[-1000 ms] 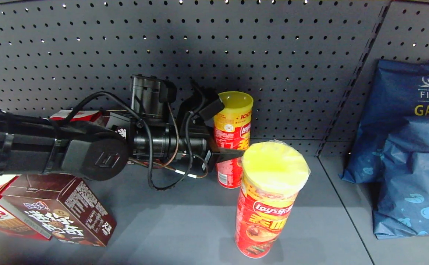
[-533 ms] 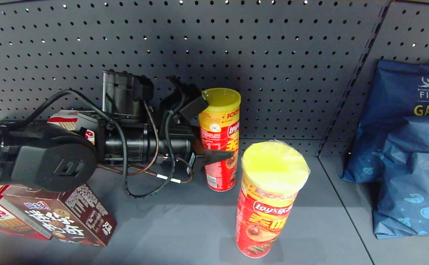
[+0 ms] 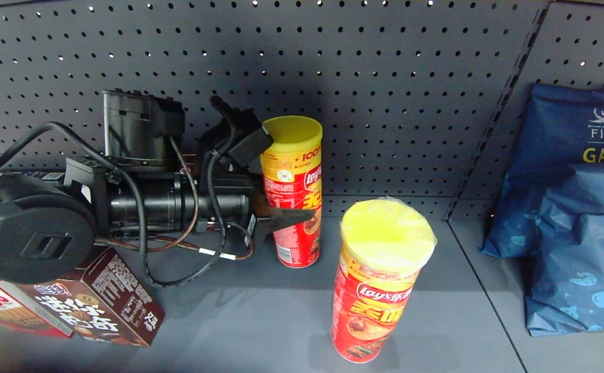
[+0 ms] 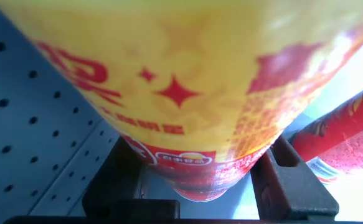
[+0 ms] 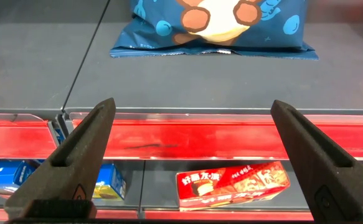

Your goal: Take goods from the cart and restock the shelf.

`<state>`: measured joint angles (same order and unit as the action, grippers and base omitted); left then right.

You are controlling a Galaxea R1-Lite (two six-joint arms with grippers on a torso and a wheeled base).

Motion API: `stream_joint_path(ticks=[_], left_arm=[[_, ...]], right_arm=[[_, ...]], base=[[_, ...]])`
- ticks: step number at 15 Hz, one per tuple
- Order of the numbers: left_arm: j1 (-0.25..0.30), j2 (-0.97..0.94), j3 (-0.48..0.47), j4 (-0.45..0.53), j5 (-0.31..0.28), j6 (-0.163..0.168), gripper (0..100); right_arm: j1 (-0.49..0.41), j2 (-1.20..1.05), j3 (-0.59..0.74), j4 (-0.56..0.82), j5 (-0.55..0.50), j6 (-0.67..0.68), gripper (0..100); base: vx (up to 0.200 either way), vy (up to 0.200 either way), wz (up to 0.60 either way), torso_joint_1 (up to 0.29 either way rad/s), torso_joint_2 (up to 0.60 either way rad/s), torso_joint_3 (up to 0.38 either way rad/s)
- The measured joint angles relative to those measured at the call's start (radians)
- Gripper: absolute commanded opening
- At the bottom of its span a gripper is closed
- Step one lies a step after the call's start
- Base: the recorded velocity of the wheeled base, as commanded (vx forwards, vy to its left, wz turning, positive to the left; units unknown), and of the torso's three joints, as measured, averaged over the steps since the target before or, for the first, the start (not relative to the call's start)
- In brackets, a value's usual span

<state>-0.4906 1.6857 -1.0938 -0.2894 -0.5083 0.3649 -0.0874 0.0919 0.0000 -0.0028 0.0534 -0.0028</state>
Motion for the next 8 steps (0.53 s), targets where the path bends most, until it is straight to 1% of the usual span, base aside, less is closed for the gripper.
stream_joint_path(ticks=[5,6,8], left_arm=[[0.003,0.008,-0.022,-0.002,-0.001,-0.001,0],[0.003,0.015,-0.027,-0.006,-0.002,-0.005,0],[0.001,0.038,-0.039,-0.044,-0.002,-0.034,0]], right_arm=[[0.000,0.000,0.000,0.000,0.000,0.000,100],[0.000,0.000,0.000,0.000,0.000,0.000,100],[0.000,0.000,0.000,0.000,0.000,0.000,100]], base=[[0.000,0.000,0.00,0.000,0.00,0.000],[0.000,0.000,0.00,0.000,0.00,0.000],[0.000,0.000,0.00,0.000,0.00,0.000]])
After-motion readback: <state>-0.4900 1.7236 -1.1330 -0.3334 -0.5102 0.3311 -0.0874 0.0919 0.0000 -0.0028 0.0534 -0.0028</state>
